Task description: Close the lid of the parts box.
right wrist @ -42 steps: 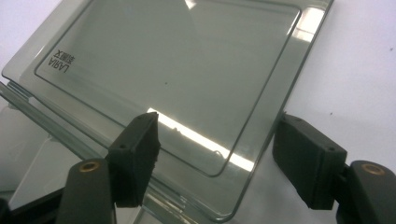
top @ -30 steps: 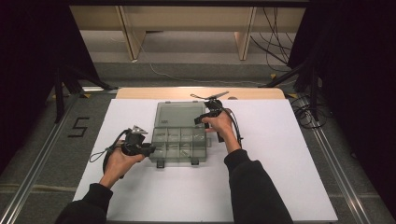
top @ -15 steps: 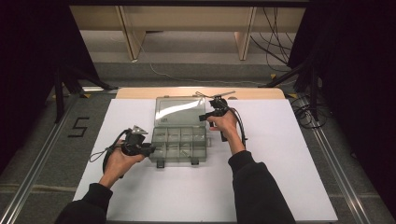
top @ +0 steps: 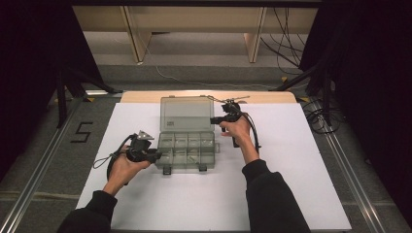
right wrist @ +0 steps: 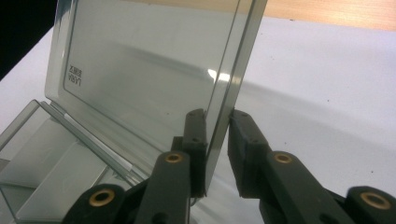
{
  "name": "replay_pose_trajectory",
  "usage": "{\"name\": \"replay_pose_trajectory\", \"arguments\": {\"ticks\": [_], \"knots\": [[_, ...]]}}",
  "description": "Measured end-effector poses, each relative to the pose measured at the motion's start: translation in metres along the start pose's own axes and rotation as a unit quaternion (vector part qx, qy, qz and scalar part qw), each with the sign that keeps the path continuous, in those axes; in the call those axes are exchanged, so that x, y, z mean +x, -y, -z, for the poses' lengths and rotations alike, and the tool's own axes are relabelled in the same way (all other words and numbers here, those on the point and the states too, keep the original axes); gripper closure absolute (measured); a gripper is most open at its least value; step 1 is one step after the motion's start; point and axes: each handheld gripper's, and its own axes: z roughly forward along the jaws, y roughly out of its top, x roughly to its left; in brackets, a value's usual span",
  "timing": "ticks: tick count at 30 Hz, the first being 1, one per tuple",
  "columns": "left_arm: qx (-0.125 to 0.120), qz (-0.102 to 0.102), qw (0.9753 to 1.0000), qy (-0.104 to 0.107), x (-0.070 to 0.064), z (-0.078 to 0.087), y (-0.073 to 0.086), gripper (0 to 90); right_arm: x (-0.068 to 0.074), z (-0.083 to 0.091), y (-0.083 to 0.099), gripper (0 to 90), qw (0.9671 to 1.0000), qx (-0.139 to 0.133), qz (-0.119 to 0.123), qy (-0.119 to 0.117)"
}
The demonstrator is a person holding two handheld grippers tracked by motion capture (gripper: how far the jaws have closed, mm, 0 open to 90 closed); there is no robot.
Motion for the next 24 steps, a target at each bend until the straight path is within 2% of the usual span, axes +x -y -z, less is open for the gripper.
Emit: {"name": "replay_pose_trajectory", "arguments": {"ticks": [3,4,5,6,7,8,9,11,12,15,19,24], "knots": [[-0.001,0.0,1.0,-0.002,0.0,0.0,0.0,69.2,0.0,0.002,0.0,78.8,1.0,0.006,0.005,0.001],[0.002,-0.004,1.0,0.0,0.001,0.0,0.0,69.2,0.0,0.002,0.0,79.4,1.0,-0.002,0.007,0.001],[-0.002,0.001,1.0,0.002,0.0,0.0,0.0,69.1,0.001,0.001,0.001,80.0,0.9998,-0.018,0.007,0.001],[-0.002,-0.001,1.0,-0.003,0.0,0.0,0.0,69.0,0.002,0.003,0.001,80.4,1.0,-0.005,0.004,-0.003],[0.001,-0.006,1.0,-0.004,0.0,0.0,0.0,68.9,0.003,0.003,0.001,80.5,0.9999,-0.012,0.008,-0.001],[0.002,-0.007,1.0,-0.002,0.0,0.0,0.0,68.8,0.002,0.003,0.002,80.5,0.9995,-0.019,0.026,-0.002],[0.003,-0.011,0.9999,-0.004,0.0,0.001,0.0,68.8,0.003,0.005,0.002,80.5,0.9995,-0.011,0.028,0.004],[-0.004,-0.003,1.0,-0.001,-0.001,0.0,0.0,68.8,0.002,0.004,0.004,80.7,0.9991,-0.027,0.033,-0.004],[-0.004,-0.003,1.0,-0.001,-0.001,0.0,0.0,68.8,0.003,0.004,0.005,80.8,0.9988,-0.037,0.03,-0.001],[-0.005,-0.002,1.0,0.001,-0.001,0.0,0.0,68.8,0.003,0.007,0.007,81.1,0.9987,-0.034,0.037,-0.006],[-0.006,0.0,1.0,0.001,-0.001,0.0,0.0,68.8,0.003,0.008,0.01,81.6,0.9975,-0.051,0.049,-0.011],[-0.008,0.001,1.0,0.002,-0.001,-0.001,0.0,68.7,0.003,0.01,0.015,82.2,0.9958,-0.074,0.051,-0.016]]}}
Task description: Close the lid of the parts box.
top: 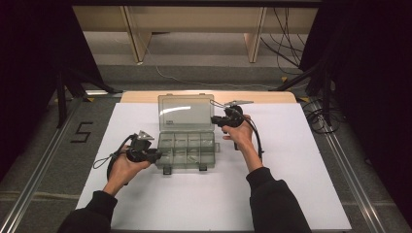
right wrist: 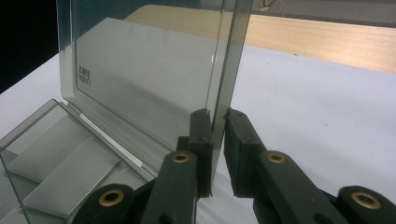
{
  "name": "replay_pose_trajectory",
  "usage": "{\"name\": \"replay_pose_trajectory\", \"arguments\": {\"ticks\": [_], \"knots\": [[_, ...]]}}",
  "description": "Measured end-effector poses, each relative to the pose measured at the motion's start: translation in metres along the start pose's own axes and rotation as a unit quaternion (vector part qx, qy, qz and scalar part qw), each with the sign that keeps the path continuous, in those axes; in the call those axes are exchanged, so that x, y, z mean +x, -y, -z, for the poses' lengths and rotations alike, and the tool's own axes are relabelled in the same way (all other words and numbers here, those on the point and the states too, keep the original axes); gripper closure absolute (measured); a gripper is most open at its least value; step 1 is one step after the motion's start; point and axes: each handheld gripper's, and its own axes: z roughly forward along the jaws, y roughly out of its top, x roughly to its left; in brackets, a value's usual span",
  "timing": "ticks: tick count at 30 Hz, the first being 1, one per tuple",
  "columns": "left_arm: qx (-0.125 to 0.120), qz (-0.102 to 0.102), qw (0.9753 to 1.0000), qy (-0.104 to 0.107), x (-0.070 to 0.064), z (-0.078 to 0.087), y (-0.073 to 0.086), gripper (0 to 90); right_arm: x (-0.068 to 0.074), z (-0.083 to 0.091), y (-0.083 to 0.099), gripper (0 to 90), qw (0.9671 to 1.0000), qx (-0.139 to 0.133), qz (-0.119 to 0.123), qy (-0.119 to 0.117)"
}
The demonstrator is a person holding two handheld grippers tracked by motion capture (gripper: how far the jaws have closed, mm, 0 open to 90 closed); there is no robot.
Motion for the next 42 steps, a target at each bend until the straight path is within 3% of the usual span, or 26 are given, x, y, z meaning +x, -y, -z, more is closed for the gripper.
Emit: {"name": "replay_pose_trajectory", "arguments": {"ticks": [8,10,14,20,21,23,25,27,28,29,31,33,34,37,38,40,42], "knots": [[-0.008,0.0,1.0,-0.001,0.001,0.0,0.001,68.8,0.003,0.005,0.008,82.6,0.9993,-0.026,0.026,0.001],[0.001,-0.001,1.0,-0.001,0.001,0.001,0.0,68.8,0.003,0.006,0.01,82.6,0.9988,-0.033,0.036,-0.001],[-0.005,0.002,1.0,0.001,0.002,0.0,0.001,68.8,0.005,0.006,0.012,82.5,0.9976,-0.046,0.051,0.01],[-0.001,-0.003,1.0,0.005,0.004,0.001,0.002,68.8,0.006,0.007,0.016,82.6,0.9969,-0.057,0.055,0.006],[-0.011,0.002,0.9999,0.005,0.003,0.0,0.002,68.8,0.006,0.007,0.017,82.5,0.9964,-0.061,0.059,0.007],[-0.007,0.006,0.9999,0.006,0.004,0.0,0.002,68.7,0.006,0.007,0.019,82.6,0.9953,-0.068,0.067,0.012],[-0.007,0.006,0.9999,0.006,0.004,0.0,0.002,68.8,0.008,0.008,0.02,82.5,0.9961,-0.064,0.06,0.005],[-0.013,0.007,0.9999,0.006,0.004,0.0,0.003,68.8,0.007,0.009,0.021,82.6,0.9945,-0.072,0.075,0.012],[-0.012,0.007,0.9999,0.006,0.004,0.0,0.003,68.8,0.009,0.009,0.022,82.6,0.9951,-0.072,0.067,0.008],[-0.012,0.007,0.9999,0.007,0.004,0.0,0.003,68.8,0.008,0.008,0.023,82.5,0.9932,-0.083,0.079,0.017],[-0.013,0.008,0.9999,0.006,0.004,0.0,0.003,68.8,0.008,0.011,0.024,82.5,0.9946,-0.072,0.074,0.008],[-0.014,0.007,0.9999,0.006,0.004,0.0,0.003,68.8,0.008,0.009,0.024,82.5,0.9926,-0.086,0.085,0.012],[-0.014,0.008,0.9998,0.007,0.004,0.0,0.003,68.8,0.009,0.011,0.025,82.5,0.9935,-0.078,0.082,0.01],[-0.011,0.008,0.9999,0.008,0.005,0.0,0.003,68.8,0.009,0.01,0.027,82.5,0.9923,-0.09,0.085,0.01],[-0.012,0.007,0.9999,0.007,0.004,0.0,0.003,68.8,0.009,0.009,0.028,82.5,0.9905,-0.098,0.095,0.015],[-0.012,0.004,0.9999,0.006,0.004,0.0,0.003,68.8,0.01,0.011,0.029,82.4,0.9919,-0.093,0.087,0.01],[-0.012,0.005,0.9999,0.007,0.004,0.0,0.004,68.7,0.01,0.01,0.03,82.4,0.9883,-0.106,0.108,0.018]]}}
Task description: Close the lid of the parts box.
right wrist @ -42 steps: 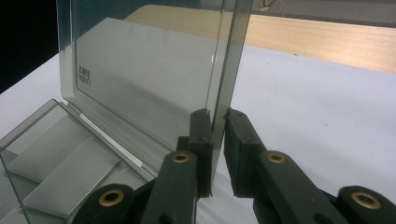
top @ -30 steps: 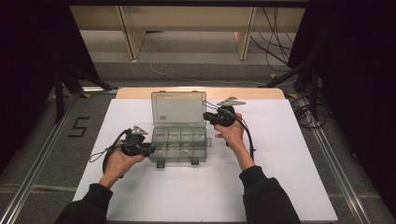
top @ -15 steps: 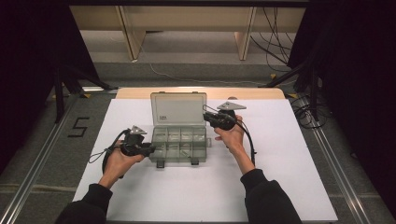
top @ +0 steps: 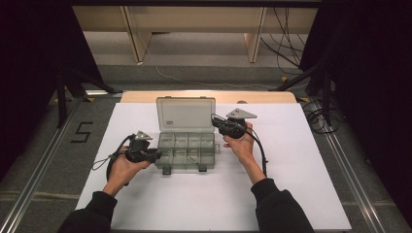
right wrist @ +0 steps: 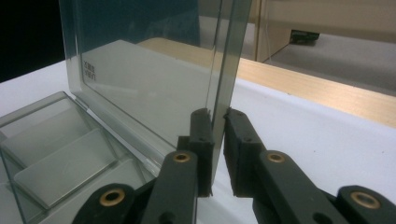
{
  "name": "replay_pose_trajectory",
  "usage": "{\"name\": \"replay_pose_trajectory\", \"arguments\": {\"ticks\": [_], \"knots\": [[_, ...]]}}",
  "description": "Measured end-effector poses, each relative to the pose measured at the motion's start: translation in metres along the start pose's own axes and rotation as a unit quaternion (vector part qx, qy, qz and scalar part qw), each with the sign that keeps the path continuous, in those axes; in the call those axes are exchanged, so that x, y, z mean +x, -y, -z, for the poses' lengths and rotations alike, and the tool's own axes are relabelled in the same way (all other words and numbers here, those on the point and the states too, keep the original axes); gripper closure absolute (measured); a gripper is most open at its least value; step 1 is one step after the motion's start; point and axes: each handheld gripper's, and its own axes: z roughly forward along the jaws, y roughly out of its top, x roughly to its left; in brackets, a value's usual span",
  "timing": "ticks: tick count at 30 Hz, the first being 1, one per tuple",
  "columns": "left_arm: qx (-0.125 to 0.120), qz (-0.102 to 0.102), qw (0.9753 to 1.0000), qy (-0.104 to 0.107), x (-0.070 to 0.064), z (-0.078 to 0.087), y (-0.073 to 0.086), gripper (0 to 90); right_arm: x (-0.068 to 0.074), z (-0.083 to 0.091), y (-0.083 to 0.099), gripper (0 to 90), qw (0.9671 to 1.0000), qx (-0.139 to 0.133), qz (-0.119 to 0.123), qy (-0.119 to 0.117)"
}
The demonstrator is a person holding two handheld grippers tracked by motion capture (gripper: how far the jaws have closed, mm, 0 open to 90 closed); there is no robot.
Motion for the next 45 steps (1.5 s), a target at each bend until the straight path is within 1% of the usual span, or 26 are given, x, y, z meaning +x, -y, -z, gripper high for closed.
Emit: {"name": "replay_pose_trajectory", "arguments": {"ticks": [1,2,4,6,7,8,11,12,13,15,16,17,19,21,22,25,26,30,31,33,34,35,39,40,43,45], "knots": [[0.0,0.0,1.0,0.001,0.0,0.0,0.0,68.7,0.001,0.0,0.0,82.4,1.0,-0.002,0.002,0.006],[0.0,0.0,1.0,0.0,0.0,0.0,0.0,68.7,0.001,0.001,0.001,82.4,1.0,0.001,0.004,0.003],[0.0,0.0,1.0,0.0,0.0,0.0,0.0,68.7,0.002,0.001,0.002,82.4,0.9999,-0.009,0.008,0.006],[0.001,0.0,1.0,0.001,0.0,0.0,0.0,68.7,0.003,0.002,0.003,82.4,0.9999,-0.009,0.007,0.007],[0.0,0.0,1.0,0.001,0.0,0.0,0.0,68.7,0.005,0.001,0.004,82.4,0.9999,-0.011,-0.002,0.003],[0.0,-0.001,1.0,0.0,0.0,0.0,0.0,68.7,0.004,0.002,0.004,82.4,0.9999,-0.011,0.007,0.01],[-0.001,-0.002,1.0,-0.001,0.0,0.0,0.0,68.6,0.005,0.003,0.004,82.4,0.9998,-0.011,0.01,0.011],[-0.001,-0.002,1.0,-0.001,0.0,0.0,0.0,68.6,0.005,0.002,0.005,82.4,0.9996,-0.018,0.015,0.015],[-0.003,0.0,1.0,-0.002,0.0,0.0,0.0,68.6,0.007,0.003,0.005,82.4,0.9998,-0.014,0.007,0.012],[0.004,-0.004,1.0,0.001,0.0,0.001,0.0,68.6,0.008,0.003,0.006,82.5,0.9998,-0.016,0.006,0.013],[0.001,-0.004,1.0,-0.001,0.0,0.0,0.0,68.5,0.008,0.003,0.006,82.5,0.9998,-0.016,0.005,0.014],[0.0,-0.004,1.0,-0.001,0.0,0.0,0.0,68.5,0.007,0.003,0.006,82.6,0.9995,-0.022,0.016,0.017],[0.001,-0.004,1.0,-0.001,0.0,0.0,0.0,68.5,0.008,0.003,0.006,82.7,0.9995,-0.019,0.015,0.022],[0.0,0.001,1.0,-0.002,-0.001,-0.001,0.001,67.5,0.009,0.002,0.007,82.8,0.9993,-0.027,0.014,0.023],[0.005,-0.004,1.0,-0.001,0.0,-0.001,0.0,67.0,0.011,0.003,0.007,82.9,0.9996,-0.021,0.003,0.02],[0.005,-0.011,0.9999,-0.007,-0.001,0.0,0.0,64.2,0.012,0.003,0.007,83.1,0.9994,-0.021,0.005,0.029],[0.005,-0.01,0.9999,-0.006,-0.001,0.0,0.0,63.8,0.012,0.003,0.007,83.1,0.999,-0.027,0.013,0.032],[0.003,-0.008,0.9999,-0.005,0.0,0.0,0.0,62.5,0.013,0.002,0.008,83.3,0.9986,-0.034,0.011,0.04],[0.002,-0.008,1.0,-0.005,0.0,0.0,0.0,62.4,0.015,0.003,0.008,83.4,0.9991,-0.028,0.0,0.033],[0.001,-0.009,0.9999,-0.005,0.0,0.0,0.0,62.2,0.015,0.003,0.009,83.4,0.9989,-0.03,0.004,0.037],[0.002,-0.008,0.9999,-0.006,0.0,0.0,0.0,61.9,0.014,0.003,0.008,83.5,0.9985,-0.032,0.014,0.043],[0.004,-0.009,0.9999,-0.006,0.001,0.0,0.0,61.4,0.016,0.003,0.009,83.5,0.9988,-0.027,0.003,0.04],[0.006,-0.009,0.9998,-0.016,0.002,0.002,-0.001,55.7,0.016,0.003,0.009,83.7,0.9985,-0.031,0.0,0.045],[0.005,-0.005,0.9999,-0.012,0.002,0.002,-0.001,54.5,0.016,0.002,0.009,83.7,0.9978,-0.04,0.009,0.051],[0.004,0.006,0.9999,-0.011,0.004,0.003,-0.001,50.3,0.017,0.003,0.009,83.9,0.998,-0.038,-0.001,0.051],[0.001,0.008,0.9999,-0.014,0.006,0.005,-0.003,45.7,0.018,0.003,0.01,84.0,0.9981,-0.035,-0.008,0.051]]}}
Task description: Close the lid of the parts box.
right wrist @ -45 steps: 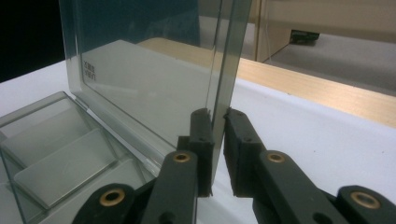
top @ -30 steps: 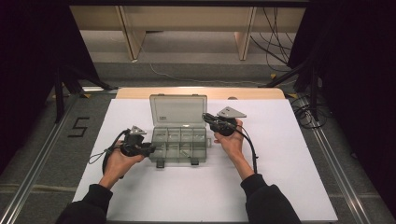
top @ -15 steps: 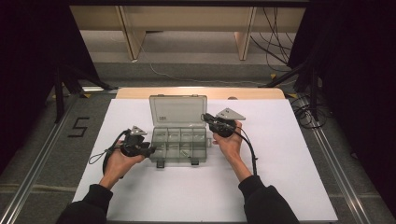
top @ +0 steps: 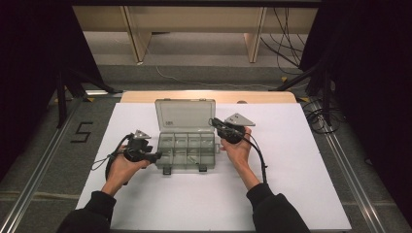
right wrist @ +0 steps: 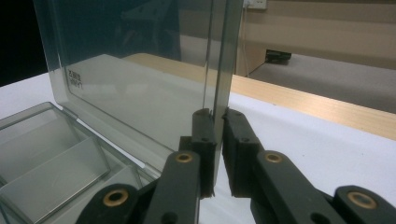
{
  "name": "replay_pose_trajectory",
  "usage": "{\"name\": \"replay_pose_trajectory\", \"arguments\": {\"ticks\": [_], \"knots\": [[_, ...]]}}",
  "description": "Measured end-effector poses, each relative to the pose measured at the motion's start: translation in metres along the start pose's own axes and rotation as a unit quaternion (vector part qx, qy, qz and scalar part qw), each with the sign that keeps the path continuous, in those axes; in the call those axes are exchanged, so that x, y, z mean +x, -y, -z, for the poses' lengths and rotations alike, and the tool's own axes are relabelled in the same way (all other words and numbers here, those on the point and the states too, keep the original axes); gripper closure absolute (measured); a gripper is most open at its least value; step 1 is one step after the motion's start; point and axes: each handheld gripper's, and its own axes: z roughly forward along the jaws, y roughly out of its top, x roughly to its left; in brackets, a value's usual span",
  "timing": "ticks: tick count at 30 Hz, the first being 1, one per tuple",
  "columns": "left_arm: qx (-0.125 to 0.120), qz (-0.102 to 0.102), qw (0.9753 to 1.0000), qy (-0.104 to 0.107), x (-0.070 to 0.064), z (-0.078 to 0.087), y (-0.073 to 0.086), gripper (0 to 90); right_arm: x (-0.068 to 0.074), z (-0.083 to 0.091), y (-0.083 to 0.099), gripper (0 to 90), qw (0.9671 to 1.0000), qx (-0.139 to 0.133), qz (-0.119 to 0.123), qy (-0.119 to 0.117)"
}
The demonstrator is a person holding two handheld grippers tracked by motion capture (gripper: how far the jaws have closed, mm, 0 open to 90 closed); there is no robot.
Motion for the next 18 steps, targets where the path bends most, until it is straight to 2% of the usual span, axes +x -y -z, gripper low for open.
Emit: {"name": "replay_pose_trajectory", "arguments": {"ticks": [1,4,9,10,11,12,13,15,16,17,18], "knots": [[-0.003,0.002,1.0,-0.005,0.001,0.002,-0.001,43.0,0.0,0.001,0.0,84.0,1.0,0.006,-0.001,0.0],[-0.008,-0.006,1.0,0.001,0.003,0.007,-0.006,35.3,0.001,0.0,0.001,84.1,1.0,-0.003,-0.002,0.0],[-0.029,-0.014,0.9995,-0.002,0.003,0.019,-0.02,29.2,0.0,0.0,0.001,84.1,0.9999,-0.008,0.006,0.002],[-0.036,-0.012,0.9993,-0.002,0.003,0.02,-0.024,28.4,0.001,0.001,0.001,84.1,1.0,0.002,0.003,0.002],[-0.045,-0.008,0.999,-0.001,0.004,0.022,-0.028,28.1,0.001,0.001,0.001,84.0,1.0,-0.002,0.006,0.003],[-0.069,0.009,0.9976,-0.004,0.002,0.022,-0.032,28.0,0.002,0.001,0.001,84.1,1.0,-0.002,0.005,0.004],[-0.076,0.012,0.9971,-0.004,0.003,0.025,-0.037,27.9,0.002,0.001,0.001,84.0,1.0,-0.002,0.004,0.003],[-0.093,0.013,0.9956,0.0,0.005,0.03,-0.045,31.2,0.002,0.001,0.001,84.0,0.9999,-0.006,0.006,0.006],[-0.1,0.012,0.995,0.001,0.006,0.033,-0.049,35.6,0.003,0.001,0.001,84.0,1.0,-0.005,0.004,0.005],[-0.105,0.005,0.9945,0.001,0.007,0.036,-0.054,40.2,0.001,0.0,0.001,84.0,0.9998,-0.011,0.013,0.008],[-0.116,0.007,0.9932,-0.005,0.008,0.038,-0.058,44.7,0.003,0.001,0.001,84.0,1.0,-0.005,0.005,0.005]]}}
